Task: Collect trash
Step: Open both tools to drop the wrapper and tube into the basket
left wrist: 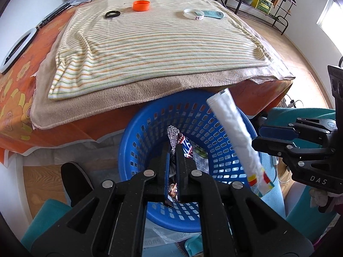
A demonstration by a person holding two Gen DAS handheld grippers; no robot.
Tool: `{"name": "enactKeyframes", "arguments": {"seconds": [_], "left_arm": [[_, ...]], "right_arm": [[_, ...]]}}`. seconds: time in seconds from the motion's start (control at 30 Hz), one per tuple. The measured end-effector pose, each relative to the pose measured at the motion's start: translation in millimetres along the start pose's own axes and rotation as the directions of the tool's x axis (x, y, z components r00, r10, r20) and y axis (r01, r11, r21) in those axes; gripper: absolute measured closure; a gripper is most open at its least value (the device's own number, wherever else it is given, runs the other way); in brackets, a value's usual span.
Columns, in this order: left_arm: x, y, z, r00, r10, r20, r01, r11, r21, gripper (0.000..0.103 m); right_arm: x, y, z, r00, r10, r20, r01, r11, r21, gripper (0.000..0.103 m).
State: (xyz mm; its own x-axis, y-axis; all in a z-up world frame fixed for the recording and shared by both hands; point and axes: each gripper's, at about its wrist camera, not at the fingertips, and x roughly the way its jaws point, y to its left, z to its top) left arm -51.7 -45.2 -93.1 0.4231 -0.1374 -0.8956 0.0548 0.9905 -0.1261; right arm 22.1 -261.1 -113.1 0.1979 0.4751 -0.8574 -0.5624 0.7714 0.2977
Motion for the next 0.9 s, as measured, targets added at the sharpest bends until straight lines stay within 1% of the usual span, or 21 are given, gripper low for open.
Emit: {"name": "enactKeyframes", "arguments": {"seconds": [0.03,0.07,0.1,0.13,0.17,0.2,0.33,0.37,0.4,0.43,0.47,0.5,0.6,0.7,0.9], "left_arm": [[0.3,0.6,0.2,1.0,0.001,-0.002,-0.001,1.0,-0.003,0.086],[0.4,0.9,0.3,1.0,0.007,-0.001,-0.007,1.0,-0.004,0.066],[-0.3,1.0,0.2,1.0,0.015,0.007,-0.015,1.0,-0.005,0.051],[-1.9,1.1,-0.2,1.0,0.021,0.016,-0.021,1.0,-0.004,0.049],[-3.0,0.8,-0.1,1.0,0.024,0.019,-0.024,1.0,-0.002,0.049],[-3.8,0.6,0.3,0.999,0.028,0.022,-0.028,1.0,0.0,0.049],[-3.8,2.0,0.9,0.999,0.038,0.022,-0.038,0.999,-0.004,0.049],[-3.5,2.3,1.1,0.999,0.042,0.022,-0.042,0.999,-0.004,0.049],[-3.1,2.6,1.1,0.999,0.047,0.021,-0.046,0.999,-0.005,0.046],[-2.9,3.2,1.1,0.999,0.05,0.021,-0.05,0.999,-0.007,0.044],[-3.3,3.7,0.7,0.998,0.053,0.023,-0.053,0.999,-0.01,0.039],[-3.8,4.3,0.8,0.998,0.055,0.027,-0.055,0.998,-0.012,0.036],[-4.5,5.7,1.2,0.998,0.061,0.03,-0.06,0.998,-0.019,0.036],[-3.1,6.4,2.4,0.998,0.061,0.024,-0.06,0.998,-0.024,0.033],[-2.6,4.3,5.5,0.997,0.069,0.025,-0.069,0.998,-0.014,0.032]], "right_arm": [[-0.2,0.3,0.0,1.0,0.002,0.002,-0.002,1.0,-0.001,0.077],[-0.6,0.3,-0.1,1.0,0.002,0.003,-0.002,1.0,-0.002,0.072],[-0.8,0.2,-0.1,1.0,-0.002,0.004,0.002,1.0,-0.002,0.062],[-1.1,0.0,0.0,1.0,-0.006,0.006,0.006,1.0,0.0,0.056],[-1.7,-0.7,-0.1,1.0,-0.014,0.009,0.014,1.0,0.004,0.043],[-2.3,-1.6,-0.1,1.0,-0.022,0.012,0.022,1.0,0.009,0.037],[-3.1,-5.5,0.4,0.999,-0.042,0.011,0.041,0.999,0.023,0.033],[-3.1,-6.5,0.4,0.999,-0.048,0.01,0.047,0.999,0.027,0.029],[-3.4,-7.5,0.4,0.999,-0.051,0.01,0.051,0.998,0.031,0.026],[-3.4,-8.0,0.5,0.998,-0.054,0.012,0.054,0.998,0.036,0.025],[-4.2,-8.6,0.6,0.998,-0.058,0.015,0.058,0.998,0.038,0.024],[-4.9,-8.9,0.6,0.998,-0.064,0.018,0.063,0.997,0.04,0.023],[-8.3,-9.6,1.4,0.996,-0.087,0.033,0.086,0.995,0.043,0.017],[-11.2,-10.0,2.9,0.992,-0.116,0.045,0.114,0.993,0.041,0.016],[-13.2,-9.4,4.9,0.988,-0.147,0.055,0.145,0.989,0.04,0.015]]}}
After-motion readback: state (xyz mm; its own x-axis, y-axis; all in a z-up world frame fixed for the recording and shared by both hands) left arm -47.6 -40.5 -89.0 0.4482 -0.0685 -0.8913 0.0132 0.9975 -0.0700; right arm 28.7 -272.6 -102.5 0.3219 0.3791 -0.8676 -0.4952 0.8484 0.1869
